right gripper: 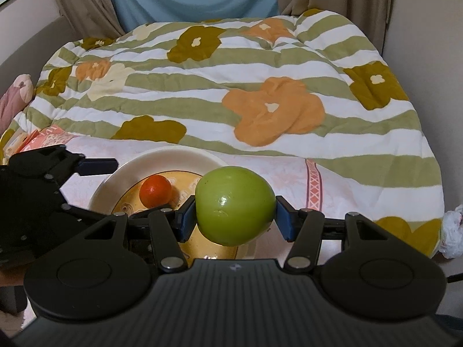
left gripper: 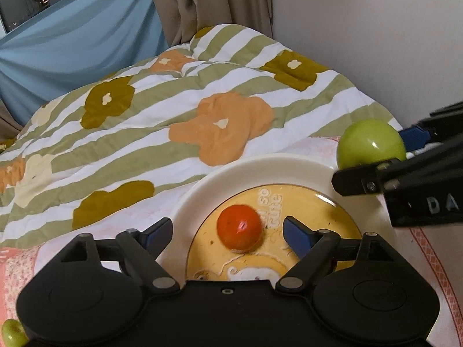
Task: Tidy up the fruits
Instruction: 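Carry both fruits to the bear bowl, releasing the tangerine from the left tool while the right holds the apple, then open the right tool to drop the green apple into the bowl while the left tool withdraws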
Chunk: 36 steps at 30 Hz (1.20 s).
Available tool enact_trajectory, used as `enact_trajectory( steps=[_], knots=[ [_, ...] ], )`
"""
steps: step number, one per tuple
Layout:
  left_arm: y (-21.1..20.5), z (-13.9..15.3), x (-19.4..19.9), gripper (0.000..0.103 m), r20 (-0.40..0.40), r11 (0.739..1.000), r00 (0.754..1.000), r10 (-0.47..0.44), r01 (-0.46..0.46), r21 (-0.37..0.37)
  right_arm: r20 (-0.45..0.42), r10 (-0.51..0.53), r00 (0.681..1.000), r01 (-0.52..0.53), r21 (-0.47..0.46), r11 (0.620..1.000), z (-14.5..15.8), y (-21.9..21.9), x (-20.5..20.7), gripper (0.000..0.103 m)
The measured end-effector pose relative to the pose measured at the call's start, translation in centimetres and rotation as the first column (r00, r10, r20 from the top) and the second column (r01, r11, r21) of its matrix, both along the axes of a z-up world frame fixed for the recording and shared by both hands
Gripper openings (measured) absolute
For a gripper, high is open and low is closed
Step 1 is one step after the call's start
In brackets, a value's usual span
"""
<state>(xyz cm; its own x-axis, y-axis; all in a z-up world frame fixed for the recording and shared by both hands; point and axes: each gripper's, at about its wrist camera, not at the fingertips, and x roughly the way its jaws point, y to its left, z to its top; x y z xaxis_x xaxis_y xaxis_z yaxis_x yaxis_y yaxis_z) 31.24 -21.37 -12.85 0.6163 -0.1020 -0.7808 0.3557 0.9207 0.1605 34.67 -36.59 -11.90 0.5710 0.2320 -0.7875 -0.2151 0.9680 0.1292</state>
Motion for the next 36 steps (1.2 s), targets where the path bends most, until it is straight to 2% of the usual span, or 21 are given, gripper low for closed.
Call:
enact_trajectory(
  steps=[11,19,29,30,34,36],
  knots=[
    [2.9,1.5,-2.6,0.092,-0.008,0.996,0.997,0.08,-0.08,-0.026,-0.001,0.093,0.996,-0.093,-0.016,0.996,-1.0,2.8,1.3,0.071],
    [3.4,1.6,-3.4,0.092,-0.006,0.994,0.995,0.104,-0.104,-0.019,-0.004,0.145,0.989,-0.145,-0.039,0.989,-2.7,4.4,2.5,0.071],
    [3.6,1.6,-3.6,0.092,-0.007,0.993,0.993,0.119,-0.119,-0.024,-0.011,0.175,0.984,-0.176,-0.053,0.983,-3.3,4.6,2.6,0.072],
    [3.6,1.7,-3.6,0.092,-0.007,0.992,0.993,0.121,-0.121,-0.024,0.003,0.175,0.985,-0.174,-0.053,0.983,-3.2,4.6,2.4,0.075],
    [3.6,2.0,-4.2,0.092,-0.006,0.992,0.992,0.127,-0.127,-0.023,0.044,0.184,0.982,-0.181,-0.066,0.981,-2.5,4.9,2.2,0.101],
    [3.8,2.2,-4.5,0.092,-0.006,0.991,0.991,0.132,-0.132,-0.022,0.051,0.186,0.981,-0.183,-0.063,0.981,-2.2,5.0,2.0,0.102]
  ],
)
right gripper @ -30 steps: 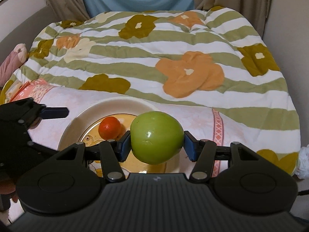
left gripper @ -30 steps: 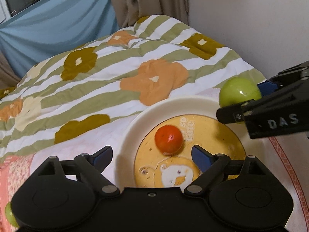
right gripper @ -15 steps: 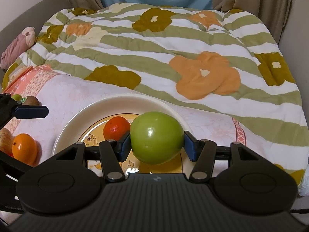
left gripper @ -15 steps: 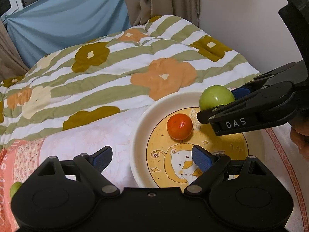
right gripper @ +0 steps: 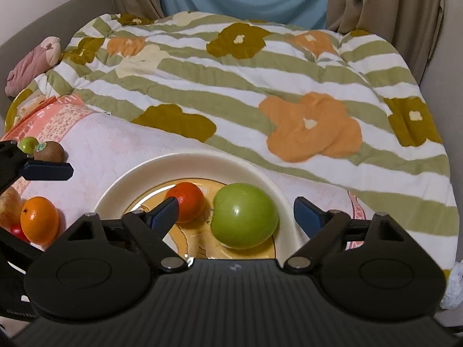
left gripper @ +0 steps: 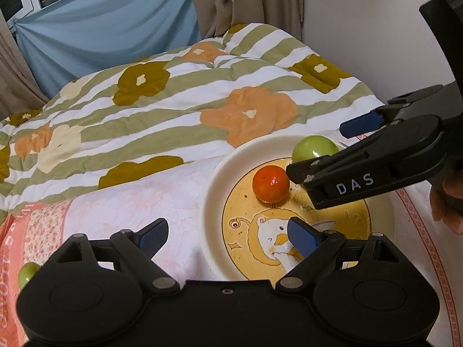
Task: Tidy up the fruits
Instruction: 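Open the right tool to drop the green apple into the bowl while the left tool withdraws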
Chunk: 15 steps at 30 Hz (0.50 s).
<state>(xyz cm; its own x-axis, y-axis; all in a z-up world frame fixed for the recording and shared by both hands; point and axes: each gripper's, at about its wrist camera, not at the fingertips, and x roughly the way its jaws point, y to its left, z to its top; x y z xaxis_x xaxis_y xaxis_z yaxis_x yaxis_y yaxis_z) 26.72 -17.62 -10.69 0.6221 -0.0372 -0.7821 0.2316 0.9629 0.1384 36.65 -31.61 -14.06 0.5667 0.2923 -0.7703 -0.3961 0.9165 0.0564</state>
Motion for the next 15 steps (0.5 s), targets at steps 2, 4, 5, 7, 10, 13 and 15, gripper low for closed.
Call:
enact_trajectory(
  steps=[2,4,5,7,10,13,15],
  knots=[
    [0.2,0.2,-0.3,0.092,0.0,1.0,1.0,0.004,-0.004,-0.001,0.001,-0.004,1.0,0.004,0.001,1.0,0.3,0.1,-0.1,0.102],
    [0.3,0.5,-0.7,0.092,0.002,1.0,1.0,0.006,-0.006,-0.001,0.005,-0.012,1.0,0.012,0.002,1.0,0.7,-0.1,-0.4,0.102],
    [0.3,0.6,-0.9,0.092,0.003,1.0,1.0,0.006,-0.006,0.0,0.007,-0.017,1.0,0.017,0.003,1.0,0.8,-0.1,-0.4,0.102],
    [0.5,1.0,-1.2,0.092,0.009,1.0,1.0,0.004,-0.004,0.001,0.012,-0.026,1.0,0.026,0.007,1.0,1.3,-0.2,-0.7,0.102],
    [0.7,1.6,-1.7,0.092,0.02,1.0,1.0,0.003,-0.003,0.001,0.02,-0.041,0.999,0.041,0.015,0.999,2.0,-0.4,-1.4,0.103],
    [1.0,2.3,-2.3,0.092,0.034,1.0,0.999,0.009,-0.009,-0.005,0.035,-0.055,0.998,0.054,0.019,0.998,3.0,-0.6,-2.0,0.103],
    [1.3,3.0,-2.8,0.092,0.046,1.0,0.999,0.015,-0.014,-0.007,0.043,-0.062,0.997,0.062,0.02,0.998,3.6,-0.6,-2.5,0.103]
  ],
)
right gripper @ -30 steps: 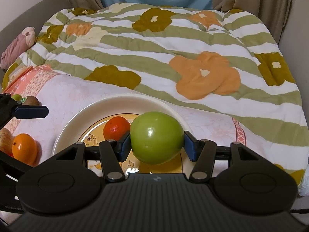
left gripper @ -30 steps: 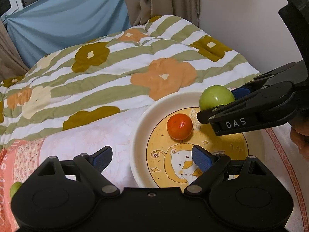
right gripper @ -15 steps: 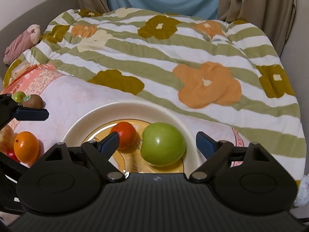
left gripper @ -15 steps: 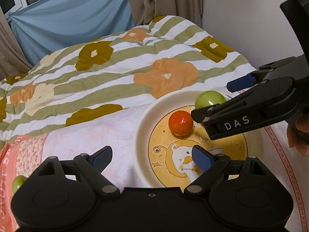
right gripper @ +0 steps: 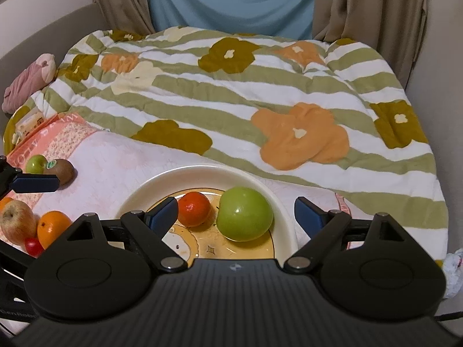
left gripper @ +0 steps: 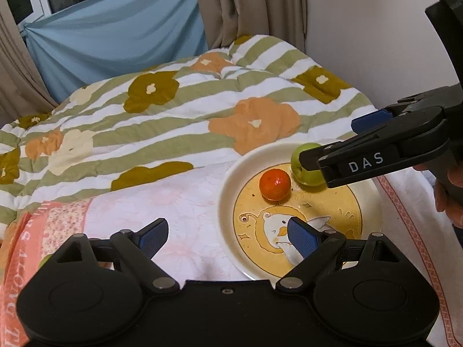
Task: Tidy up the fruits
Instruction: 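Open the right tool to drop the green apple into the bowl while the left tool withdraws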
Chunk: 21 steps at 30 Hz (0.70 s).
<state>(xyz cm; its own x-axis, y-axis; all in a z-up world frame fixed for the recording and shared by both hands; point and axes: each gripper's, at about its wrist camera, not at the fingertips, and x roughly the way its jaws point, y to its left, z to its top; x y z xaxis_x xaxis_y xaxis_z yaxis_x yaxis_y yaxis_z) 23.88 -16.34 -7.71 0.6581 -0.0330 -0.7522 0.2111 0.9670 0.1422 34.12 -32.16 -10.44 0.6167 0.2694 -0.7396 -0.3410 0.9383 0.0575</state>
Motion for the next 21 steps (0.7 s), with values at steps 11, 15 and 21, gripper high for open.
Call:
enact_trajectory(
  steps=[11,15,21],
  knots=[
    [2.9,4.2,-5.2,0.092,0.092,0.997,0.993,0.071,-0.07,-0.019,0.043,-0.058,0.997,0.057,0.006,0.998,4.8,0.8,-5.5,0.103],
    [5.1,5.7,-7.7,0.092,0.12,0.994,0.988,0.098,-0.092,-0.052,0.044,-0.103,0.994,0.103,0.005,0.995,6.1,1.4,-8.3,0.103],
    [7.6,7.7,-12.0,0.097,0.155,0.994,0.984,0.093,-0.082,-0.072,0.067,-0.163,0.984,0.163,0.006,0.987,8.0,2.7,-13.0,0.103]
  ],
)
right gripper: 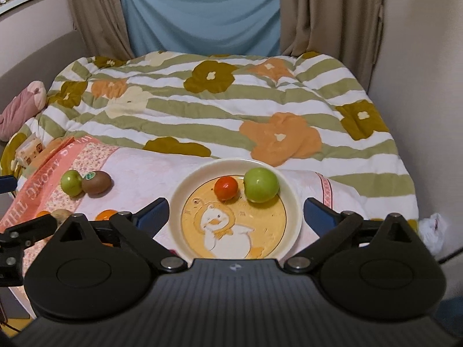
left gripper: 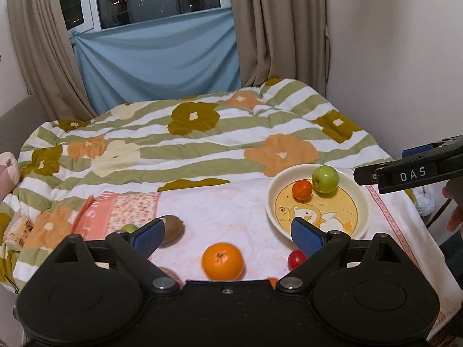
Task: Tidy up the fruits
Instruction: 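Open the right tool to drop the green apple into the bowl while the left tool withdraws, then grasp the large orange with the left tool while the right tool grasps the red apple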
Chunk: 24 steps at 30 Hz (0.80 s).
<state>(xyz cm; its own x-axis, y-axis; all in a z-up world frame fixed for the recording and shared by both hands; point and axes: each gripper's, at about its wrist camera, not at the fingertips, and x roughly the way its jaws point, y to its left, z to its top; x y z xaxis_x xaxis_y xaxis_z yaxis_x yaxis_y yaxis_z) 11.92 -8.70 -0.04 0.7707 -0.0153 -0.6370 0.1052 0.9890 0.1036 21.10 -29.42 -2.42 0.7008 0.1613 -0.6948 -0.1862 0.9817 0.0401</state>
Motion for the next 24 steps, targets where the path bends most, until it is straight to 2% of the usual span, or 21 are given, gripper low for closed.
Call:
enact_trajectory(
  steps=[7,12,18,24],
  knots=[
    [3.0,0.7,-3.4,0.102,0.028,1.0,0.999,0.017,-0.017,0.003,0.046,-0.054,0.997,0.054,0.008,0.999,1.7,2.0,-4.5,0.103],
    [5.5,0.4,-4.7,0.103,0.021,1.0,0.999,0.028,-0.028,0.012,0.057,-0.048,0.997,0.049,-0.015,0.999,2.0,4.5,-7.0,0.103],
    [9.4,-0.7,-5.2,0.103,-0.013,1.0,1.0,0.02,-0.02,-0.021,0.035,-0.015,0.999,0.015,0.015,1.0,1.2,8.4,-9.0,0.103],
    [13.4,-2.6,-4.9,0.101,-0.035,0.999,0.999,-0.024,0.023,-0.025,-0.003,0.022,1.0,-0.022,0.061,0.998,-1.0,12.7,-9.4,0.103]
  ],
)
